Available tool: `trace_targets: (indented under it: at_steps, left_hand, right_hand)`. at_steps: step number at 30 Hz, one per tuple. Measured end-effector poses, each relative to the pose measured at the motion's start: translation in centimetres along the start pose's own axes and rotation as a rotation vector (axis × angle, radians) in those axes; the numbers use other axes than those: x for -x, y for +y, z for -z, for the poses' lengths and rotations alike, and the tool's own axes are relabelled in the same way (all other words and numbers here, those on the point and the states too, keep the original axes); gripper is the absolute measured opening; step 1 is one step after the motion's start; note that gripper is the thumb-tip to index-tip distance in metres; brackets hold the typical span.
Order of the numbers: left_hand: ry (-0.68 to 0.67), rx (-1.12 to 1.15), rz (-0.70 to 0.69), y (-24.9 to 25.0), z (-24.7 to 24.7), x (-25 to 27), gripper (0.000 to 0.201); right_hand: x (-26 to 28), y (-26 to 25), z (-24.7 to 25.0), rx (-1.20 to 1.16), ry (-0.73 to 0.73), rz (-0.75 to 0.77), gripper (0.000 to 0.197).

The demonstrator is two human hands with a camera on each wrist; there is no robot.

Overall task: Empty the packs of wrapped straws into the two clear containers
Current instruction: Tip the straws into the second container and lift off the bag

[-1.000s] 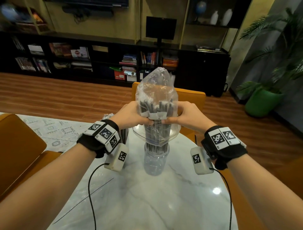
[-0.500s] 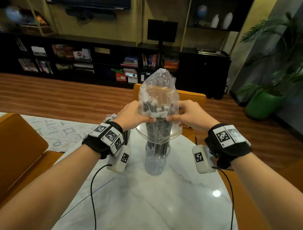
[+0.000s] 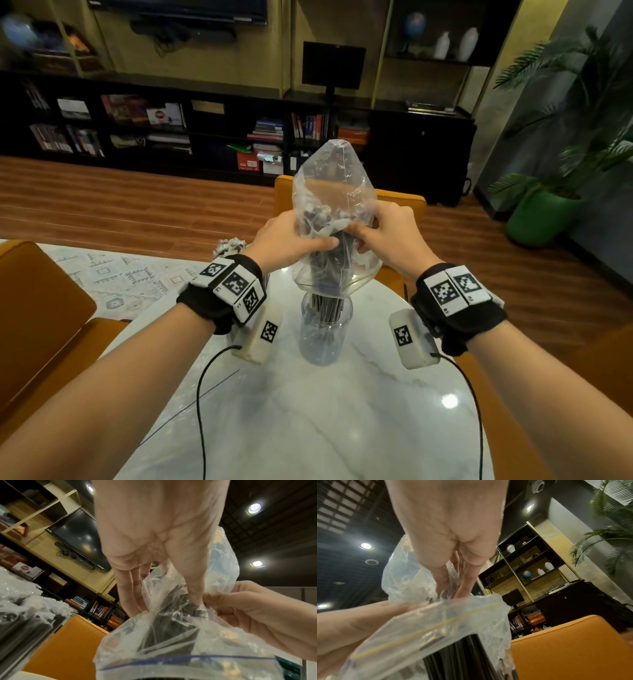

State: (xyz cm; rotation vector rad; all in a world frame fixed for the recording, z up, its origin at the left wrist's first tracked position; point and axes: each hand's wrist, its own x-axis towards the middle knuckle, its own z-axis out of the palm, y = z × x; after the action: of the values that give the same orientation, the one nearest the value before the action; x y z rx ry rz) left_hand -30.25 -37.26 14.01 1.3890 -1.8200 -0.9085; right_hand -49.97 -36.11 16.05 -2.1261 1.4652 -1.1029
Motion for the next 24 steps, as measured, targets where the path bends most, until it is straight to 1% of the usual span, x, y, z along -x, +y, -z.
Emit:
trace_targets:
  at_steps: [2,4,5,6,7,9,10,12,13,14,15,16,18,19,21,23,24]
  left_hand:
    - [0.031,-0.019,-0.014,0.0,-0.1,0.1,0.038]
    - [0.041,-0.003,-0.036,0.3,0.0,0.1,0.024]
    - [0.036,0.006,-0.057,0.6,0.0,0.2,0.022]
    - [0.032,0.012,-0.089,0.7,0.0,0.2,0.026]
    - [0.027,0.017,-0.118,0.8,0.0,0.0,0.03]
    - [0.021,0.028,-0.131,1.0,0.0,0.0,0.03]
    - [0.022,0.03,-0.12,0.9,0.2,-0.1,0.028]
    - [0.052,-0.004,-0.108,0.4,0.4,-0.3,0.022]
    - [0.064,-0.029,-0.101,0.2,0.6,-0.3,0.026]
    - [0.068,-0.053,-0.095,0.0,0.7,-0.2,0.037]
    - [0.059,-0.054,-0.072,0.0,0.8,-0.2,0.043]
    - [0.043,-0.028,-0.056,-0.1,0.8,-0.2,0.037]
    - [0.019,0.019,-0.057,0.0,0.7,-0.2,0.011]
    - [0.018,0.044,-0.062,0.2,0.7,-0.3,0.01]
    - [0.015,0.092,-0.07,0.5,0.8,-0.2,0.017]
    - [0.048,0.106,-0.092,0.5,1.1,-0.5,0.026]
    - [0.068,0.111,-0.11,0.8,1.3,-0.6,0.027]
  right_hand:
    - [0.1,0.3,0.0,0.033,-0.016,-0.01,0.021]
    - [0.1,0.6,0.1,0.161,-0.004,-0.004,0.029]
    - [-0.1,0.7,0.2,0.241,0.002,-0.006,0.034]
    - [-0.2,0.7,0.3,0.284,0.008,-0.019,0.037]
    - [-0.4,0.6,0.4,0.285,0.006,-0.036,0.039]
    - [-0.6,0.5,0.6,0.214,-0.009,-0.055,0.041]
    - [-0.6,0.5,0.6,0.168,-0.022,-0.061,0.04]
    - [-0.5,0.2,0.6,0.102,-0.049,-0.052,0.03]
    - [-0.4,0.0,0.6,0.096,-0.06,-0.048,0.026]
    - [-0.4,-0.2,0.7,0.113,-0.063,-0.045,0.025]
    - [-0.5,-0.4,0.7,0.145,-0.063,-0.043,0.026]
    - [-0.6,-0.5,0.7,0.166,-0.061,-0.04,0.028]
    - [-0.9,-0.5,0.6,0.139,-0.066,-0.043,0.024]
    - [-1.0,-0.6,0.4,0.115,-0.064,-0.041,0.02]
    - [-1.2,-0.9,0.2,0.106,-0.049,-0.024,0.013]
    - [-1.2,-1.2,0.3,0.132,-0.017,0.008,0.014]
    - [-1.2,-1.3,0.3,0.144,0.001,0.025,0.015]
